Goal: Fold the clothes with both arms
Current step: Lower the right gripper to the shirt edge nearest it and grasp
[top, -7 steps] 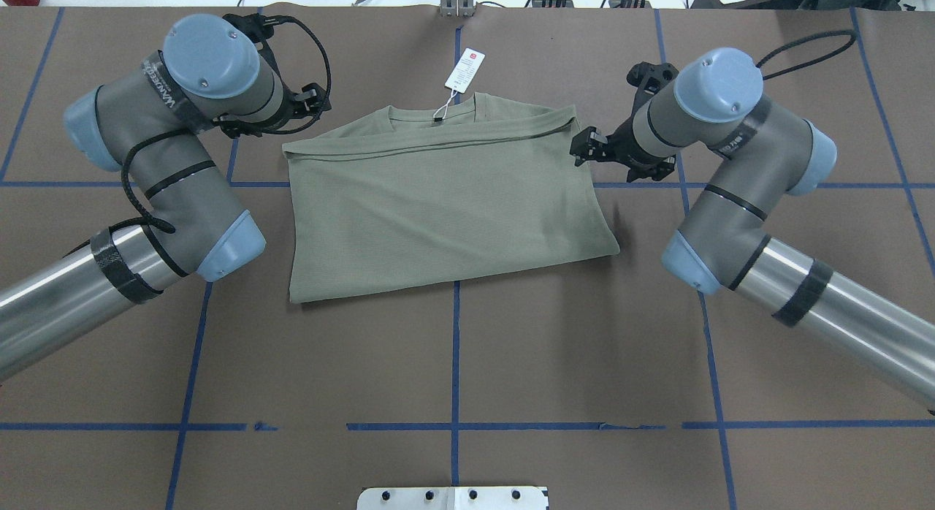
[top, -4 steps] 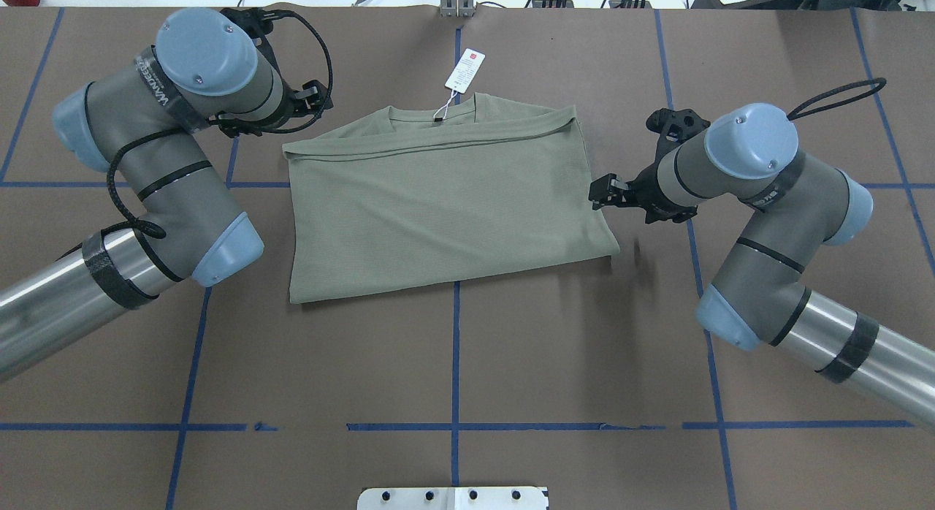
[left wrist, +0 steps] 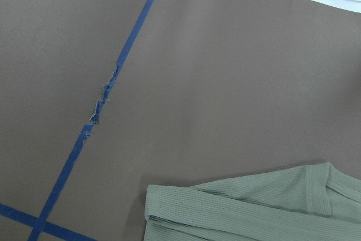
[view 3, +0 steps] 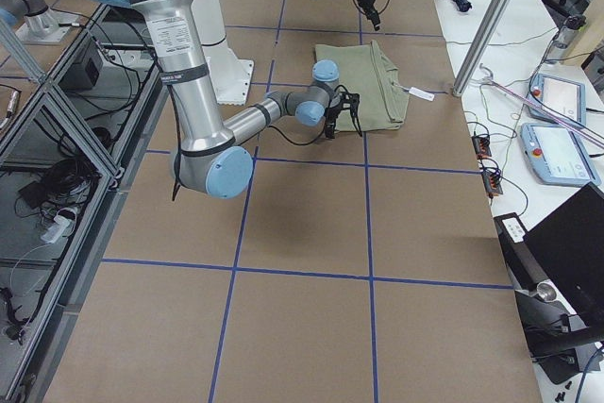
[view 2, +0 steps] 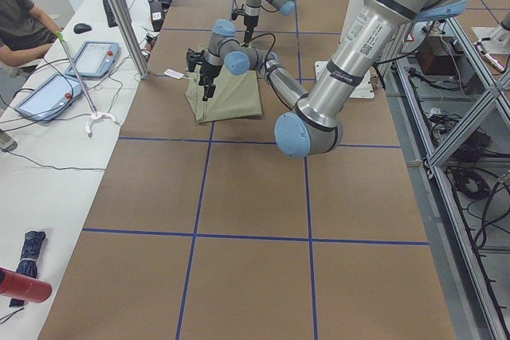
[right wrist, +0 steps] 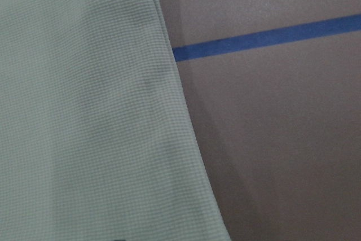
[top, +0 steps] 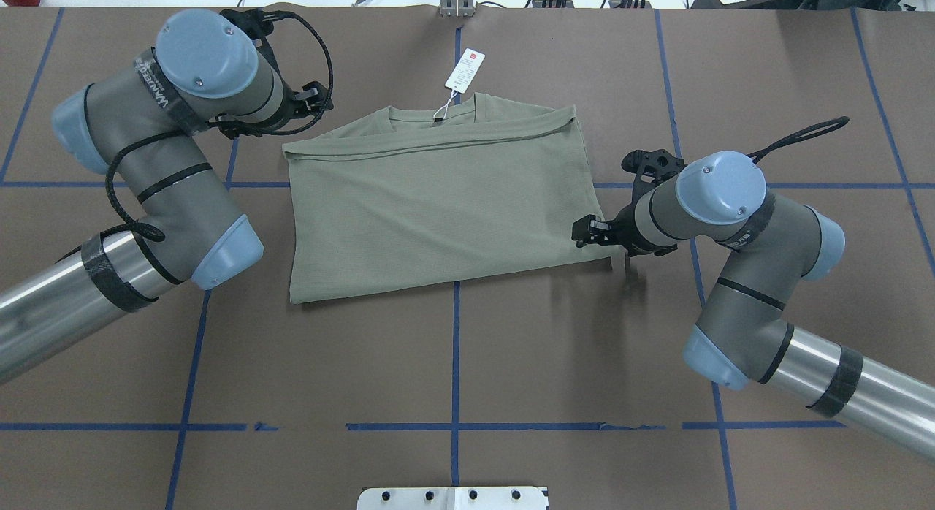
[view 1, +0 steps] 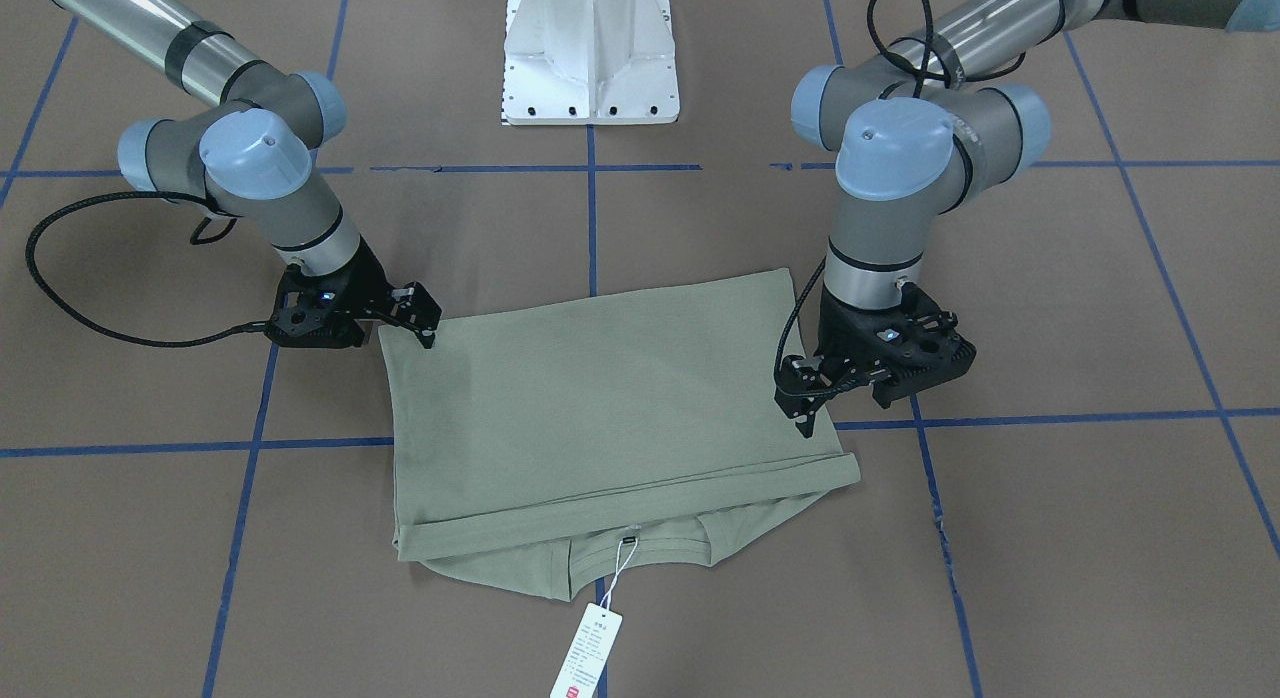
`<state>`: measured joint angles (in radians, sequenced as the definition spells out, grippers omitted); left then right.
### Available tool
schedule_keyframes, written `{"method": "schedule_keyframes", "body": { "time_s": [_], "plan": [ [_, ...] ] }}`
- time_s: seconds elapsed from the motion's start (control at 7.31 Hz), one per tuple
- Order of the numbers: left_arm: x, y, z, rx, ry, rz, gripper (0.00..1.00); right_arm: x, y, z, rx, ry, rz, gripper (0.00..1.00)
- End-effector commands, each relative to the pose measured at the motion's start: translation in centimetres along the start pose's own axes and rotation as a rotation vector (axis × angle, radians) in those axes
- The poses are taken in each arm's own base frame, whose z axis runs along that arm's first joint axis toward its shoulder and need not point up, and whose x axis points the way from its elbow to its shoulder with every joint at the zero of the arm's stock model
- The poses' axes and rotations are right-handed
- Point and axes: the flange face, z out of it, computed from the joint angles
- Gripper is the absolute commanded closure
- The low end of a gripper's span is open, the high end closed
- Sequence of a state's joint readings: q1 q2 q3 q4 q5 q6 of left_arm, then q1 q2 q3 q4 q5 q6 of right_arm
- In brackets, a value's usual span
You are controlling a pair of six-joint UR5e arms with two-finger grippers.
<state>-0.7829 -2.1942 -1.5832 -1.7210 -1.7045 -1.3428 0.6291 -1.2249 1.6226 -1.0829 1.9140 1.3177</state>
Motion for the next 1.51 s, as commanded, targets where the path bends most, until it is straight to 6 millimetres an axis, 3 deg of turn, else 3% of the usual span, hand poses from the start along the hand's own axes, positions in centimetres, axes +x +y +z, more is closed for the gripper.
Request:
{"method": "schedule_keyframes", "body": {
  "time_s": [0.0, 0.14, 0.68, 0.82, 1.23, 1.37],
  "plan": [
    [0.0, 0.0, 0.1, -0.001, -0.002, 0.001, 0.00, -0.4, 0.3, -0.4, -0.006, -0.014, -0.006, 0.92],
    [0.1, 0.0, 0.0, -0.002, 0.000, 0.001, 0.00, -0.3, 0.2, -0.7, -0.003, -0.016, -0.006, 1.00],
    [0.3, 0.2, -0.3, -0.004, 0.008, -0.002, 0.00, -0.3, 0.9, -1.9, -0.033, -0.041, -0.012, 1.00],
    [0.4, 0.2, -0.5, -0.004, 0.011, -0.001, 0.00, 1.0, 1.6, -2.5, -0.038, -0.039, -0.013, 1.00],
    [0.8, 0.4, -1.4, 0.000, 0.030, -0.001, 0.00, 7.0, 10.5, -6.4, -0.158, -0.030, -0.058, 1.00],
    [0.9, 0.5, -1.6, 0.003, 0.032, -0.009, 0.00, 8.3, 14.6, -8.0, -0.242, -0.024, -0.026, 1.00]
  ]
}}
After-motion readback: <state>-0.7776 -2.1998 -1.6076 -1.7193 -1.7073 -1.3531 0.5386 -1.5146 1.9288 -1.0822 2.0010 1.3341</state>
